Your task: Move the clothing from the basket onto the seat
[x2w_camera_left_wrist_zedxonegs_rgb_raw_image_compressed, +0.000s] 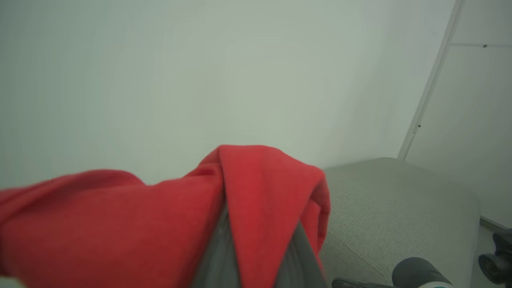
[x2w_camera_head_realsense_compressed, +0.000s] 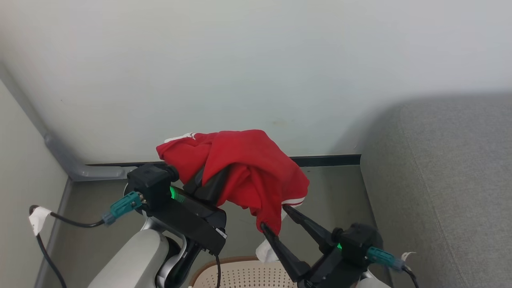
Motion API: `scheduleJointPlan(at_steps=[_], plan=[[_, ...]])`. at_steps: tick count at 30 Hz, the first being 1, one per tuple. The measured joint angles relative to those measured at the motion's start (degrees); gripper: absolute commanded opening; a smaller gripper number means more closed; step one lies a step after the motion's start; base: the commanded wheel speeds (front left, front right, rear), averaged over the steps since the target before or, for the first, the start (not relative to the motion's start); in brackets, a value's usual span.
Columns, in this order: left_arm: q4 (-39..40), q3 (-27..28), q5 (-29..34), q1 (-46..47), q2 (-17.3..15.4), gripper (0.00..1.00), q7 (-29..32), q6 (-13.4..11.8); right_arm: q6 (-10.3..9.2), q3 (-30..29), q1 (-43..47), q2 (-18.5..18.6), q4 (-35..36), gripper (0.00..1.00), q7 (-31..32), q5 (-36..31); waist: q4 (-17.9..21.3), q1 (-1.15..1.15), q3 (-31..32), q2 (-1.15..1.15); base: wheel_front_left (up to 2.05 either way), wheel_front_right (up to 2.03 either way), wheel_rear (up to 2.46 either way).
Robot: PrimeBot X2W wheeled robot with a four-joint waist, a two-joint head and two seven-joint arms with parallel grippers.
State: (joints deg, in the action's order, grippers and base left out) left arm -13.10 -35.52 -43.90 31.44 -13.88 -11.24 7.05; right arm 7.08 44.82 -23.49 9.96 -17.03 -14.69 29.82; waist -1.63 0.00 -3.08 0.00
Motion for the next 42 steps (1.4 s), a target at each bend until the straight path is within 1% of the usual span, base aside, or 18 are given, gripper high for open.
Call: scheduleJointPlan(at_steps=[5, 10, 14, 19, 23, 24, 25, 26, 32, 39, 41, 42], plan=[[0.9, -0.8, 0.0, 0.0, 0.8, 0.0, 0.6, 0.0, 0.0, 4.2, -4.1, -0.8, -2.8, 1.0, 0.0, 0.5, -1.2, 0.0, -0.1, 0.0, 0.0, 0.0, 0.0], [2.3, -1.9, -1.2, 0.0, 1.5, 0.0, 1.6, 0.0, 0.02, 2.8, -6.7, -2.3, -7.9, 1.0, 0.0, 1.0, -2.3, 0.0, -0.4, 0.0, 0.0, 0.0, 0.0], [3.4, -2.2, -1.8, -0.1, 1.6, 0.0, 2.1, 0.0, 0.02, 2.5, -8.4, -2.8, -11.3, 1.0, 0.0, 1.3, -3.3, 0.0, -0.8, 0.0, 0.0, 0.0, 0.0], [4.8, -2.8, -2.1, -0.2, 2.0, 0.0, 2.7, 0.0, 0.02, 3.3, -12.1, -3.9, -15.0, 1.0, 0.0, 2.5, -4.2, 0.0, -1.5, 0.0, 0.0, 0.0, 0.0], [5.1, -3.3, -2.5, -0.3, 2.6, 0.0, 3.1, 0.0, 0.02, 4.7, -14.9, -4.4, -16.7, 1.0, 0.0, 3.6, -4.8, 0.0, -2.0, 0.0, 0.0, 0.0, 0.0], [5.1, -3.3, -2.5, -0.3, 2.6, 0.0, 3.1, 0.0, 0.02, 4.8, -15.4, -4.5, -16.8, 0.75, 0.0, 3.6, -4.9, 0.0, -2.1, 0.0, 0.0, 0.0, 0.0], [5.1, -3.3, -2.6, -0.3, 2.6, 0.0, 3.3, 0.0, 0.02, 5.0, -15.8, -4.7, -17.0, 0.29, 0.0, 3.8, -5.0, 0.0, -2.2, 0.0, 0.0, 0.0, 0.0], [5.1, -3.3, -2.8, -0.3, 2.6, 0.0, 3.6, 0.0, 0.02, 5.0, -16.2, -4.8, -17.2, 0.0, 0.0, 4.1, -5.0, 0.0, -2.2, 0.0, 0.0, 0.0, 0.0], [4.5, -2.9, -2.9, -0.3, 2.1, 0.0, 3.7, -0.1, 0.02, 4.9, -16.9, -5.0, -18.3, 0.0, 0.0, 6.1, -5.2, 0.0, -2.5, 0.0, 0.0, 0.0, 0.0], [3.4, -2.2, -3.0, -0.7, 1.2, 0.0, 3.9, -0.6, 0.02, 1.5, -16.6, -5.2, -16.7, 0.0, 0.0, 9.3, -4.7, 0.0, -2.5, 0.0, 0.0, 0.0, 0.0], [3.0, -2.2, -3.0, -1.4, 1.2, 0.1, 3.9, -0.6, 0.02, 0.7, -16.5, -5.2, -15.8, 0.0, 0.0, 10.3, -4.4, 0.0, -2.4, 0.0, 0.0, 0.0, 0.0], [2.8, -2.2, -3.0, -1.6, 1.1, 0.22, 3.9, -0.6, 0.02, 0.5, -16.3, -5.2, -15.4, 0.0, 0.0, 10.6, -4.3, 0.0, -2.4, 0.0, 0.0, 0.0, 0.0]])
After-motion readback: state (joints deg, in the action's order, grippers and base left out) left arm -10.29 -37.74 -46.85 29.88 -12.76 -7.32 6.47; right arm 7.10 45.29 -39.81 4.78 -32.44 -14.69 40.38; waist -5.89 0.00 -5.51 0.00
